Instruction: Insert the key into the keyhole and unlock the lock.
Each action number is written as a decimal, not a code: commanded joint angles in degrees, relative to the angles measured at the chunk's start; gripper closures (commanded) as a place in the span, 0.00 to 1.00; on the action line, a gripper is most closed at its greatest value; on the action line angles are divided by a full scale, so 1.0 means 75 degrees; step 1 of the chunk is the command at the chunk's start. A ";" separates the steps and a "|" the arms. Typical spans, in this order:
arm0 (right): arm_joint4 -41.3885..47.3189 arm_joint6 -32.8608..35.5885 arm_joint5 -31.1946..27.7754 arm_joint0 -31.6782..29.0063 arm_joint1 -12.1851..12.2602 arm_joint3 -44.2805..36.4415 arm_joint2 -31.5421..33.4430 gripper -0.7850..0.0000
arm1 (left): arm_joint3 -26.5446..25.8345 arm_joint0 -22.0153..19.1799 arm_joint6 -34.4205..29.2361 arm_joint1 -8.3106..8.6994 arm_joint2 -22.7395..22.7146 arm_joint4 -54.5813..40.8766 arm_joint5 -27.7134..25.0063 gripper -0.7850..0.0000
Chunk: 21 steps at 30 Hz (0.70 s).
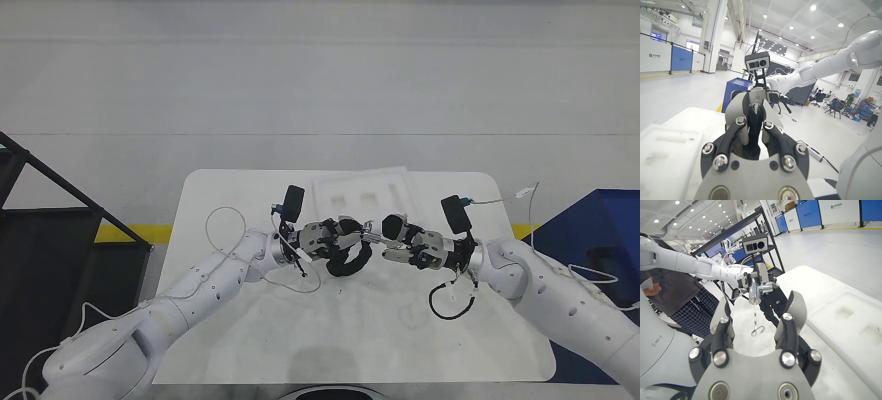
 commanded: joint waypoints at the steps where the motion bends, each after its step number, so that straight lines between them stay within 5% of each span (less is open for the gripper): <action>1: 0.0000 0.0000 0.0000 0.0000 0.0000 0.0000 0.0000 0.00 | -0.0008 0.0029 0.0000 0.0000 -0.0046 -0.0051 0.0000 1.00; 15: -0.0156 0.0180 0.0261 -0.0201 0.0039 -0.0303 0.0497 0.00 | 0.0059 0.0288 -0.0001 0.0100 -0.0478 -0.0721 0.0000 1.00; 21: -0.2237 0.0037 0.2003 -0.0651 0.0267 -0.1356 0.1329 0.00 | 0.0178 0.0305 -0.0084 0.0192 -0.0277 -0.1473 0.0000 1.00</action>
